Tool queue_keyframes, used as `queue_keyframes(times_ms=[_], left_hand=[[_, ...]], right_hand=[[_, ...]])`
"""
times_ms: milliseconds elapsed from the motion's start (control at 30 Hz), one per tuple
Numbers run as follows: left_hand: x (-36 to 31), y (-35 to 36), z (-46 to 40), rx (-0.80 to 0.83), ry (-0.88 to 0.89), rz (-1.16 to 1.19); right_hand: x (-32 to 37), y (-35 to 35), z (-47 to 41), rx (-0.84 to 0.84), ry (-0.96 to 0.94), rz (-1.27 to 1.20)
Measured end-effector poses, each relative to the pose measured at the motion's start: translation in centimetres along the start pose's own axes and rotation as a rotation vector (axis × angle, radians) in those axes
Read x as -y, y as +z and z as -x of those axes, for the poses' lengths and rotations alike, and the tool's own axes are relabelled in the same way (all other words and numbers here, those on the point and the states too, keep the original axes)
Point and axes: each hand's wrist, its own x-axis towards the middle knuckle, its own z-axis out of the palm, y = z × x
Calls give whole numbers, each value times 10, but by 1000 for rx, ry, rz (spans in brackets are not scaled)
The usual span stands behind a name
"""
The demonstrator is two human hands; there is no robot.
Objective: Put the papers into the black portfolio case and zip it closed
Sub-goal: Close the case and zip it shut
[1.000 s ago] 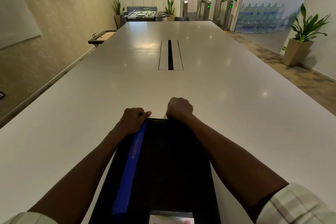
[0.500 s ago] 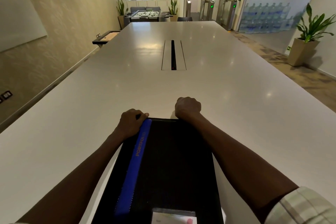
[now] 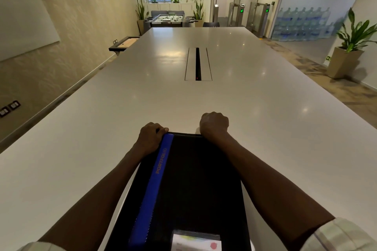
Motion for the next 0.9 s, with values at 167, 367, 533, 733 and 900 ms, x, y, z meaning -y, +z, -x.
queue_keyframes(times_ms=[167,367,533,733,900], left_hand=[[5,2,1,-19,-87,52],[-3,5,-3,26,-108,105],[-2,7,-3,13,-103,113],[2,10,-2,-42,-137,242],[5,10,-1,-118,-191,378]], right_hand=[[-9,-1,-7,56,98,-193],[31,-7,-9,113,101,-438],[67,0,-9,113,113,-547],[80,-1,-12,154,138,-625],[87,0,-13,164,133,-673]])
